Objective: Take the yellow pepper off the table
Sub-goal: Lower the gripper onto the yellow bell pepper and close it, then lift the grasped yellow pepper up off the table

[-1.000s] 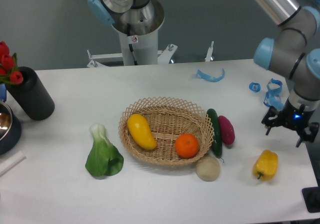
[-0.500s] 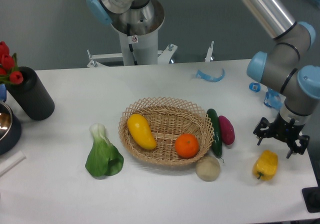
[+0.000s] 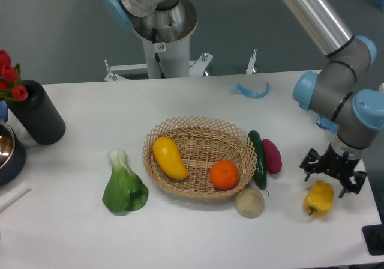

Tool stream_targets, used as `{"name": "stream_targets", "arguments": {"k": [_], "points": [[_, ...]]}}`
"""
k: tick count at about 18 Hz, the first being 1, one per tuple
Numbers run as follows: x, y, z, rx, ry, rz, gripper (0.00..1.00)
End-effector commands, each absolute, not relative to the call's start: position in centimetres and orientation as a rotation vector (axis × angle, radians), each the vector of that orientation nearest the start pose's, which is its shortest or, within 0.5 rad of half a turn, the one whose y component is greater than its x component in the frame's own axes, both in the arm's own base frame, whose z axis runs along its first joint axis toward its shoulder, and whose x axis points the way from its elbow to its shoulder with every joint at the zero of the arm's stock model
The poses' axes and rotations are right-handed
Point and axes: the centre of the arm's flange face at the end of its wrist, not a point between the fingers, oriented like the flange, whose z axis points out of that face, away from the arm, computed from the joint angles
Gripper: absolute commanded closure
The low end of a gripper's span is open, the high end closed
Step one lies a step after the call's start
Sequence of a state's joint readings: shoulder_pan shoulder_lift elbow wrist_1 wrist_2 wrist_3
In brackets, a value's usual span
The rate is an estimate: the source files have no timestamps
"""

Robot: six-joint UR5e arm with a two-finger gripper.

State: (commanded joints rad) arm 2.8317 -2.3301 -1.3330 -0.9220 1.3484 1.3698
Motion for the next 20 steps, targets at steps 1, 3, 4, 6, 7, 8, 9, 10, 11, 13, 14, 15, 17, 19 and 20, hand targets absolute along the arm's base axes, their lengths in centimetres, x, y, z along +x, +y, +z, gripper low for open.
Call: {"name": "stream_targets", "arguments": {"k": [1,3,4,6,7,8,9,10,11,13,14,15,17,19,20], "points": [[-66.1,37.5,19.0,-2.887,0.178,0.099,0.00],[-66.1,37.5,19.2,-2.886,0.183,0.106,0.04],[-66.2,37.4,19.3,-2.885,0.182,0.110,0.26],[-66.1,37.2,19.7,-2.882,0.176,0.116,0.49],[-66.1,37.2,19.8,-2.882,0.171,0.118,0.59],[-66.1,37.2,19.9,-2.882,0.169,0.119,0.68],[-66.0,37.2,20.1,-2.882,0.165,0.119,0.74],[-66.1,37.1,20.3,-2.881,0.148,0.123,0.79],[-66.0,37.0,20.5,-2.882,0.115,0.120,0.83],[-66.1,36.7,21.6,-2.877,0.073,0.137,0.83],[-66.1,36.4,22.7,-2.874,0.070,0.152,0.83],[-66.1,36.0,23.6,-2.872,0.060,0.157,0.81],[-66.2,34.7,25.4,-2.873,0.029,0.164,0.82],[-66.6,32.7,27.4,-2.876,0.005,0.174,0.82],[-67.0,31.6,28.1,-2.878,-0.011,0.169,0.82]]}}
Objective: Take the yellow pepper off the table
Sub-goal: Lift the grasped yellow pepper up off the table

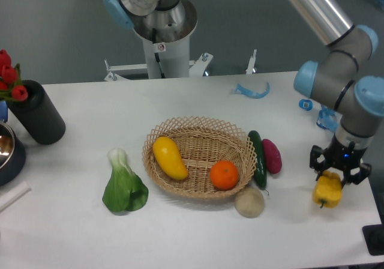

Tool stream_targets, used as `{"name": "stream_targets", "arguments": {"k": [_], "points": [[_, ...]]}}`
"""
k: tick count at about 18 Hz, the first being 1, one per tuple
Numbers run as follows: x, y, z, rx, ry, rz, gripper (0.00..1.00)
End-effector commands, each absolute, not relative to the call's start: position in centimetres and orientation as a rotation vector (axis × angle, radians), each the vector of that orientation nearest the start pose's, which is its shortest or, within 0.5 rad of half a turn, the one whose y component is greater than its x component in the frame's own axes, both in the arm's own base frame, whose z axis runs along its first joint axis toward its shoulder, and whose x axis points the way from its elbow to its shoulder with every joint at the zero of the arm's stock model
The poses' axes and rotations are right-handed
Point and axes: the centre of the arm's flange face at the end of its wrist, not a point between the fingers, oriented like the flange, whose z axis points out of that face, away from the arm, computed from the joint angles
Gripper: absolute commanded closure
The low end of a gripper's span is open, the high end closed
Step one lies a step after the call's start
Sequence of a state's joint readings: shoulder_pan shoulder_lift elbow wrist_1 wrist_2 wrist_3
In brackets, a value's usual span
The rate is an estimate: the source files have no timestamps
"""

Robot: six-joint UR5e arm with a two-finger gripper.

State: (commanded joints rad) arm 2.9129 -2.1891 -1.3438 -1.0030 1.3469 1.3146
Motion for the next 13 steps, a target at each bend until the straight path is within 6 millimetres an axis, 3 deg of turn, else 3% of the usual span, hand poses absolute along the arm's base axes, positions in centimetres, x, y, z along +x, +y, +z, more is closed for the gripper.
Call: {"name": "stream_targets", "arguments": {"k": [8,13], "points": [[-67.6,28.7,30.5,-2.919,-0.055,0.191,0.83],[-67.7,28.7,32.3,-2.988,0.105,0.257,0.80]]}}
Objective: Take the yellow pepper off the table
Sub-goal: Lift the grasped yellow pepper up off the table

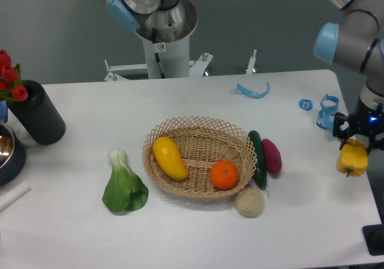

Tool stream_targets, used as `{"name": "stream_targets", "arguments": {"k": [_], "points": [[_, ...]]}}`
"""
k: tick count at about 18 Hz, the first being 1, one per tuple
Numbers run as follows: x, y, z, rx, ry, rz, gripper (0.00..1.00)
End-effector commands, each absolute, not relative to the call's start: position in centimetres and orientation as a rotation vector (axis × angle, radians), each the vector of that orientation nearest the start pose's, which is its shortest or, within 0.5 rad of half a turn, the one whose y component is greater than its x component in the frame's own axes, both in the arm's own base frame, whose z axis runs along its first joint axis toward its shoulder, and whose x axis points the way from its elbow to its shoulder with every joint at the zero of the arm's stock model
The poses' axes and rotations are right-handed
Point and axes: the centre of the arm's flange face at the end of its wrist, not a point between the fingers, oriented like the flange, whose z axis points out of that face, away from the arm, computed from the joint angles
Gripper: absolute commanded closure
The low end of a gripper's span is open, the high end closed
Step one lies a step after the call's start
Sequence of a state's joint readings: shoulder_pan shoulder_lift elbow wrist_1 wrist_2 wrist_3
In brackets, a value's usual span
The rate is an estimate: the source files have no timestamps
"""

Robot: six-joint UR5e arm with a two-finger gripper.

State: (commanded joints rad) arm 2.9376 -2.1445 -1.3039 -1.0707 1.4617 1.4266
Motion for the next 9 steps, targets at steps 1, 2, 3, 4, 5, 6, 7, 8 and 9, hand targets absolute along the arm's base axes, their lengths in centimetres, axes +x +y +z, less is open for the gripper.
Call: {"name": "stream_targets", "arguments": {"k": [1,2,3,4,5,6,7,8,9], "points": [[-67.9,28.5,32.7,-2.993,0.109,0.260,0.80],[-68.1,28.5,33.3,-2.997,0.109,0.249,0.80],[-68.1,28.5,33.7,-3.006,0.112,0.219,0.80],[-68.2,28.4,34.0,-3.013,0.115,0.200,0.80],[-68.2,28.3,34.1,-3.017,0.131,0.197,0.80],[-68.2,28.2,34.2,-3.018,0.147,0.199,0.80],[-68.1,28.2,34.1,-3.019,0.161,0.198,0.80],[-68.1,28.1,34.3,-3.018,0.165,0.201,0.80],[-68.0,28.1,34.4,-3.018,0.166,0.201,0.80]]}}
